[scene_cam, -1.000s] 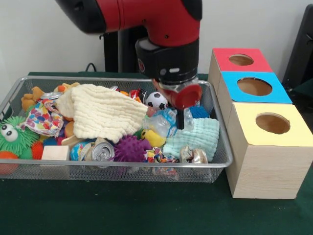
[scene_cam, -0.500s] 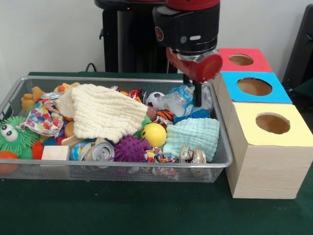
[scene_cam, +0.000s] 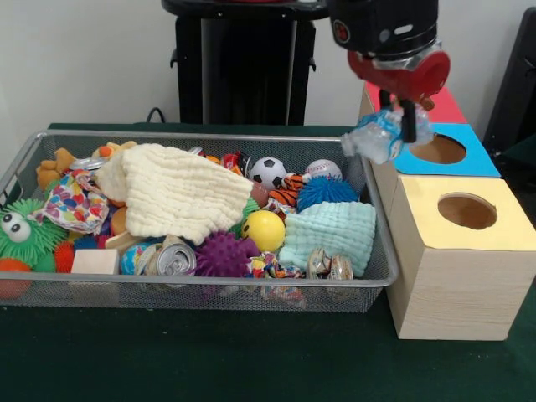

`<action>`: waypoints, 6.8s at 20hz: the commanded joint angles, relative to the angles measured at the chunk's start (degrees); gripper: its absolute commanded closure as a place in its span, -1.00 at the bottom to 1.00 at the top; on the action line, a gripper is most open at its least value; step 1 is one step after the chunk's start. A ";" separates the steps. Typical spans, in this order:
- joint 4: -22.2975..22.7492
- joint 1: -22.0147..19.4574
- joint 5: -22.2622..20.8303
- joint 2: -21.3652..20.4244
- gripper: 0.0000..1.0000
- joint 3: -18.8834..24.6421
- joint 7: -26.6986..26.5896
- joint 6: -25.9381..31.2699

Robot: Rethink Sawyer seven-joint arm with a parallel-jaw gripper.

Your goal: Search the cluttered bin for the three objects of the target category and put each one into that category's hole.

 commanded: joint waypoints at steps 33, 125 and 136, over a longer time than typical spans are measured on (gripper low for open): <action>3.08 -15.53 2.00 32.68 1.00 15.87 -18.79 -0.49; -12.46 -3.56 -9.90 1.78 -1.00 -3.40 5.91 9.30; -13.97 -2.21 -7.11 2.86 -1.00 -12.52 17.52 3.69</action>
